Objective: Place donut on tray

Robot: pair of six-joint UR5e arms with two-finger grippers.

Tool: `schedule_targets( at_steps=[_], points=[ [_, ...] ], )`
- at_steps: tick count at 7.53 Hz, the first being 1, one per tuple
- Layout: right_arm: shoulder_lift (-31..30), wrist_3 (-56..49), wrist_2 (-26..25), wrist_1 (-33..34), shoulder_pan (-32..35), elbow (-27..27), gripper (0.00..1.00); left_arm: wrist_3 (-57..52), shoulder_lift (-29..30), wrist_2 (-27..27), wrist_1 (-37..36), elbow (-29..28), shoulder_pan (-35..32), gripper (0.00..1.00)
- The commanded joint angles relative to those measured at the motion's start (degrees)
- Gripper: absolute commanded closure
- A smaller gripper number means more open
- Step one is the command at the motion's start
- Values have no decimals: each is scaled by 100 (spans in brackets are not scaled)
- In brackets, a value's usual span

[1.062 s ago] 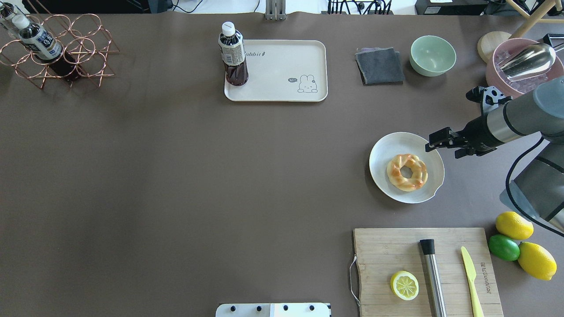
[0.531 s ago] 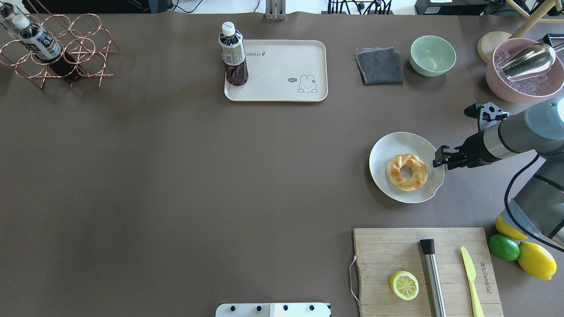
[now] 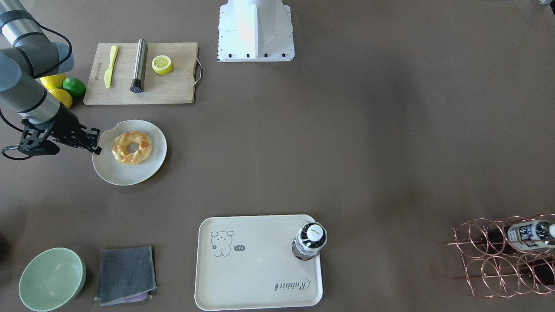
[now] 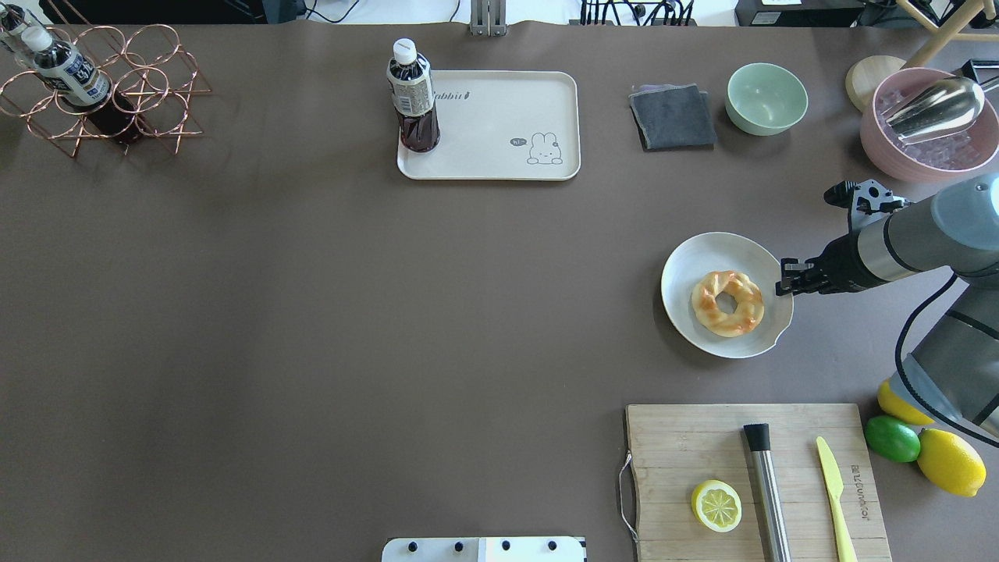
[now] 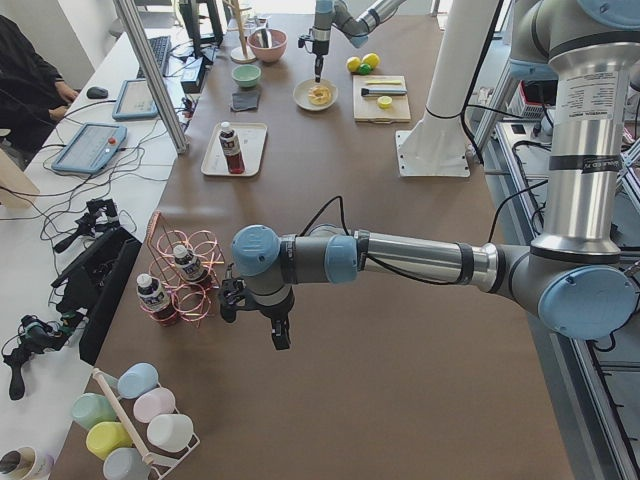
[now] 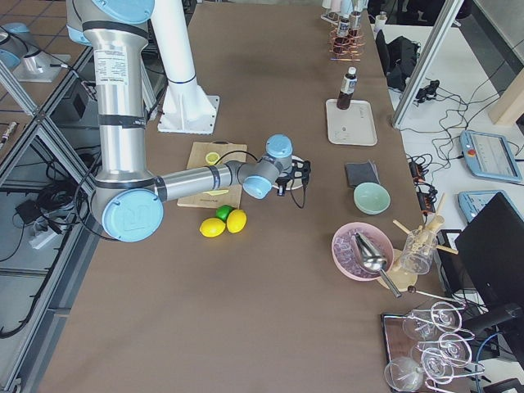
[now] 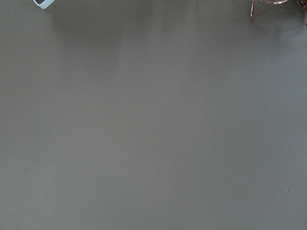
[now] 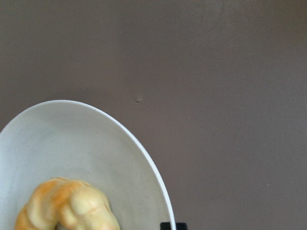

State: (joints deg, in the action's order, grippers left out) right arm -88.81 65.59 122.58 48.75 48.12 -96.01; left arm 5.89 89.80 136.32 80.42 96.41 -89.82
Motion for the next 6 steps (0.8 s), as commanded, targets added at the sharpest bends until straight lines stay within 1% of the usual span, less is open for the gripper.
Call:
schedule_targets(
  at_steps=[1, 2, 3, 5, 6],
  points=[
    [-58, 147, 728, -6, 581, -374, 100, 0, 20, 0, 9, 0, 0, 2],
    [-58, 130, 950, 3, 872, -375, 100, 0, 28, 0, 9, 0, 0, 2],
    [-23, 130, 1117, 11, 1014, -366, 100, 9, 20, 0, 0, 0, 0, 2],
    [39, 347, 1093, 3, 1138, -366, 100, 9, 11, 0, 0, 0, 0, 2],
    [239, 915, 1075, -6, 1139, -358, 100, 9, 11, 0, 0, -8, 0, 2]
  ],
)
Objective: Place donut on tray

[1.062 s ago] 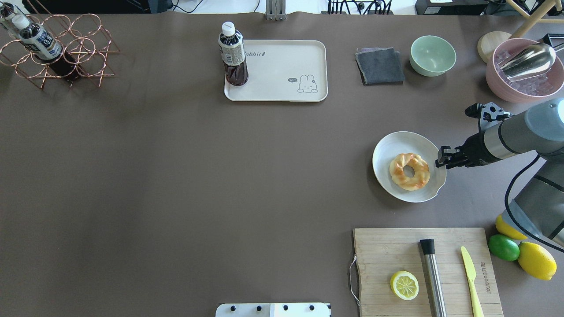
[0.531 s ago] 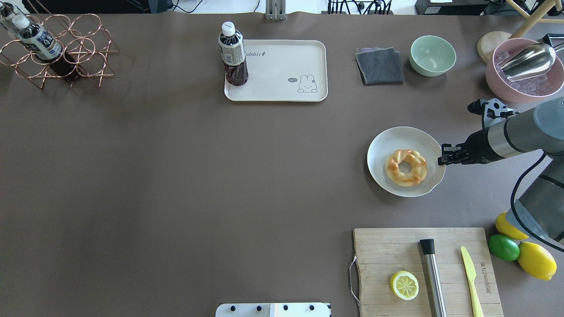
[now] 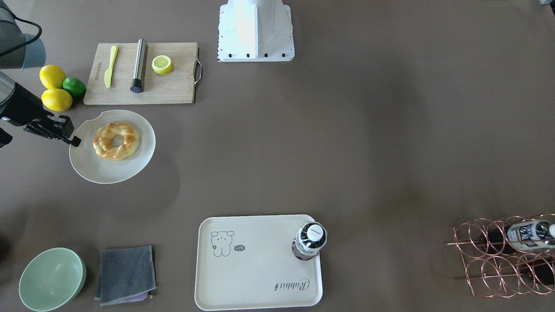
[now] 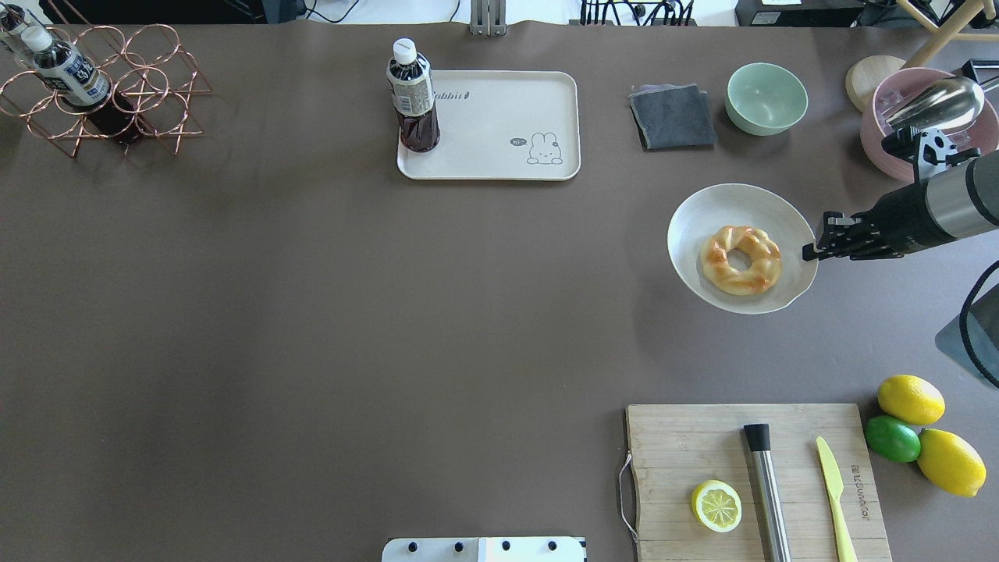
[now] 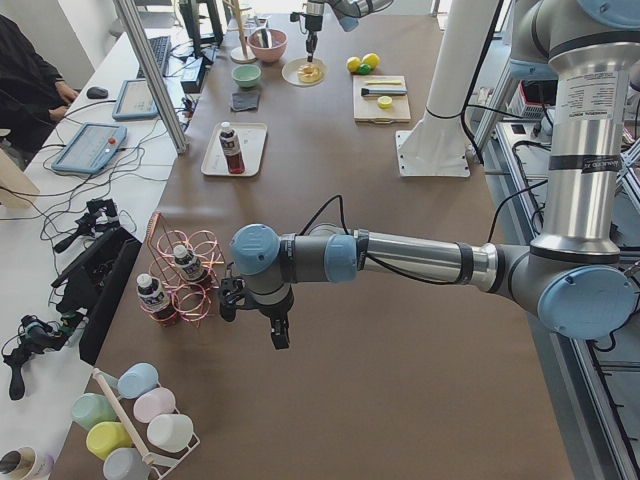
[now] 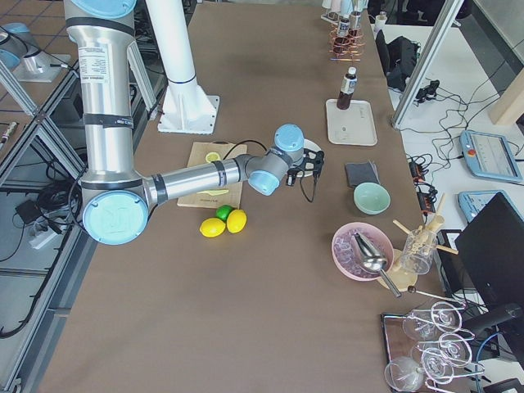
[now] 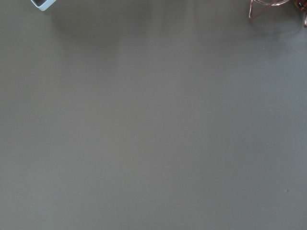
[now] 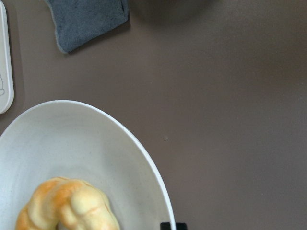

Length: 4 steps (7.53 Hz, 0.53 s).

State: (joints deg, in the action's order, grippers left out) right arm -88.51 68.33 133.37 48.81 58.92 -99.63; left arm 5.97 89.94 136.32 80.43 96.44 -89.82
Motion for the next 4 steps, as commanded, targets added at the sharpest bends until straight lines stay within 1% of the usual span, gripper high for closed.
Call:
schedule_targets(
  at_steps=[1, 2, 3, 4],
  points=[
    [551, 1212, -48, 31, -3, 57, 100, 1, -3, 0, -1, -2, 0, 2],
    [702, 1575, -153, 40, -90, 136, 100, 1, -3, 0, -1, 7, 0, 2],
    [843, 2083, -441, 49, -213, 180, 100, 1, 6, 0, -1, 7, 0, 2],
    [1114, 2767, -696, 58, -327, 328, 100, 9, 6, 0, -1, 24, 0, 2]
  ],
)
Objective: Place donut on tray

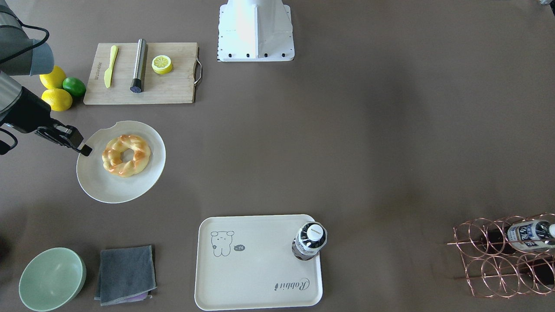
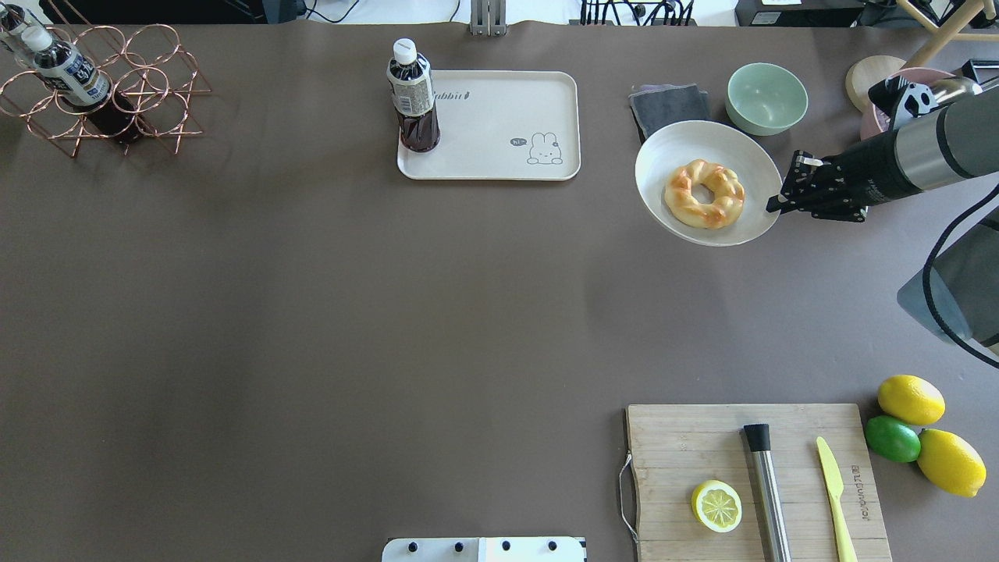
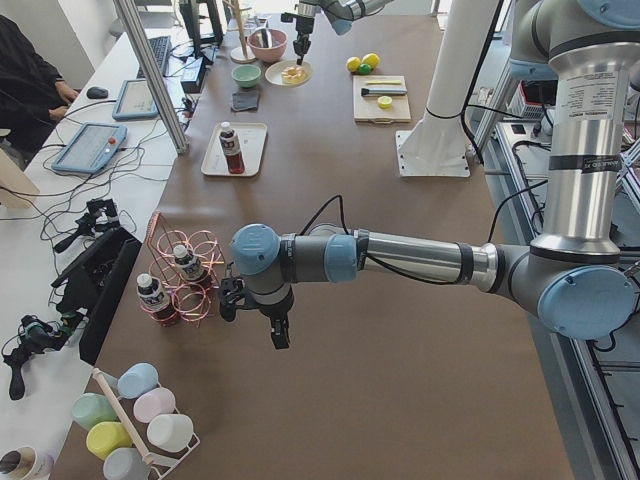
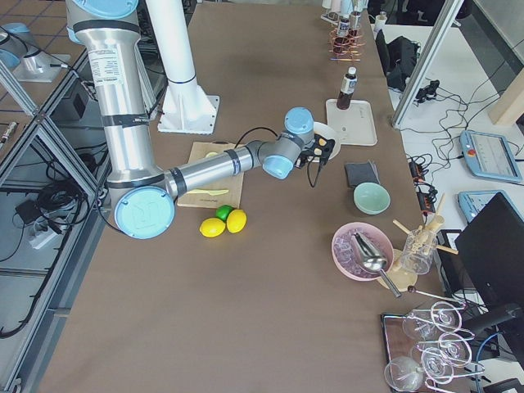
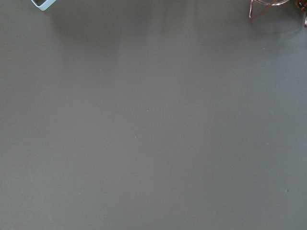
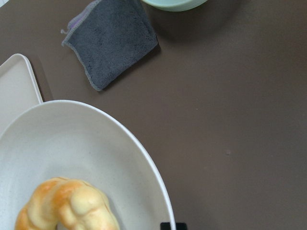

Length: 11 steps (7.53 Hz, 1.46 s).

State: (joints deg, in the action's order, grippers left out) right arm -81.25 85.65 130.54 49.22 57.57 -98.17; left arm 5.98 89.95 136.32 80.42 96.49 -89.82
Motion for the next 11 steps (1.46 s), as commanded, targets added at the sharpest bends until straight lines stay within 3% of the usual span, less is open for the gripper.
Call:
schedule_targets(
  at_steps=[1, 4, 7, 8, 11],
  points=[
    [739, 1729, -659, 44, -272, 428, 100, 8, 5, 0, 0, 27, 9, 2],
    [2021, 2515, -1600, 1552, -771, 684, 100, 17, 5, 0, 0, 19, 9, 2],
    [2893, 3359, -2390, 1503, -1203, 1508, 100, 8, -12, 0, 0, -17, 9, 2],
    [3304, 3580, -2619, 1503, -1282, 2007, 100, 8, -39, 0, 0, -17, 9, 2],
    [3668, 4047, -3051, 574, -1423, 2985, 100, -1, -13, 0, 0, -25, 9, 2]
  ],
)
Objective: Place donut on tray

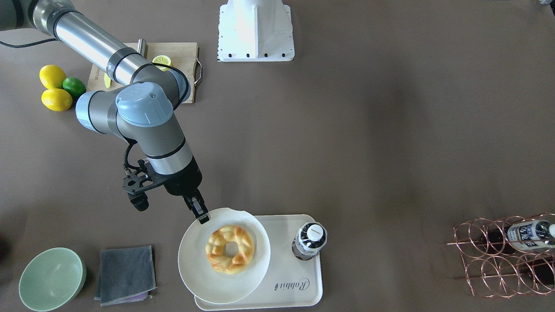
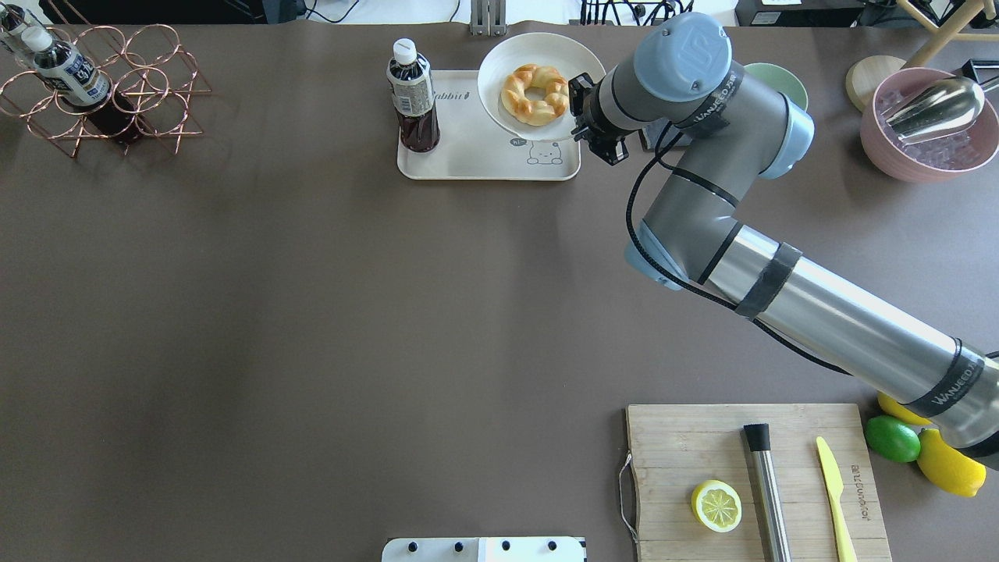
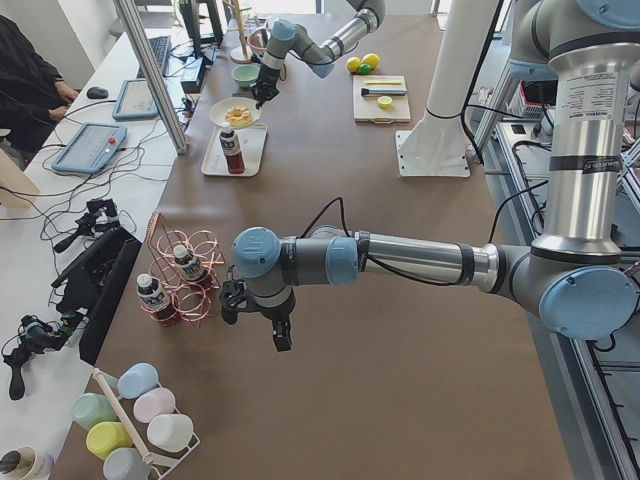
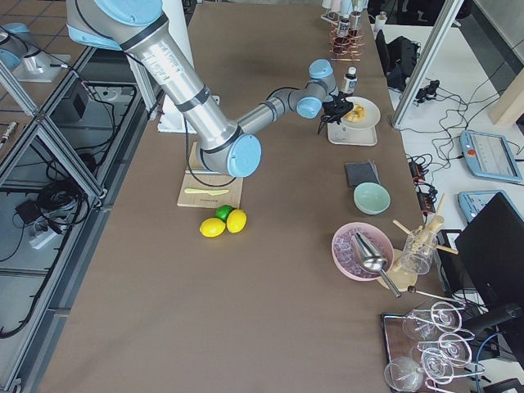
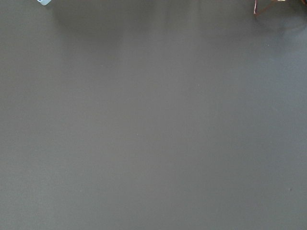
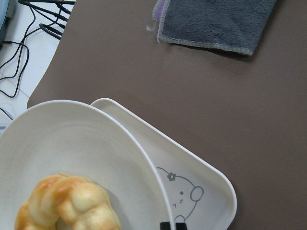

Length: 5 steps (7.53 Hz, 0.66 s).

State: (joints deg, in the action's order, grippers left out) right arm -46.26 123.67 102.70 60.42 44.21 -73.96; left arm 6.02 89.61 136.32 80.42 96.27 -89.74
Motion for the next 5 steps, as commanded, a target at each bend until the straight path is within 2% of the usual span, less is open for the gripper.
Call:
schedule_targets(
  at_steps=[1, 5],
  points=[
    [336, 245, -381, -679, -140, 906, 100, 4, 31, 0, 0, -3, 0, 2],
    [443, 236, -417, -689, -211, 1050, 100, 4, 48, 9, 0, 6, 9, 2]
  ],
)
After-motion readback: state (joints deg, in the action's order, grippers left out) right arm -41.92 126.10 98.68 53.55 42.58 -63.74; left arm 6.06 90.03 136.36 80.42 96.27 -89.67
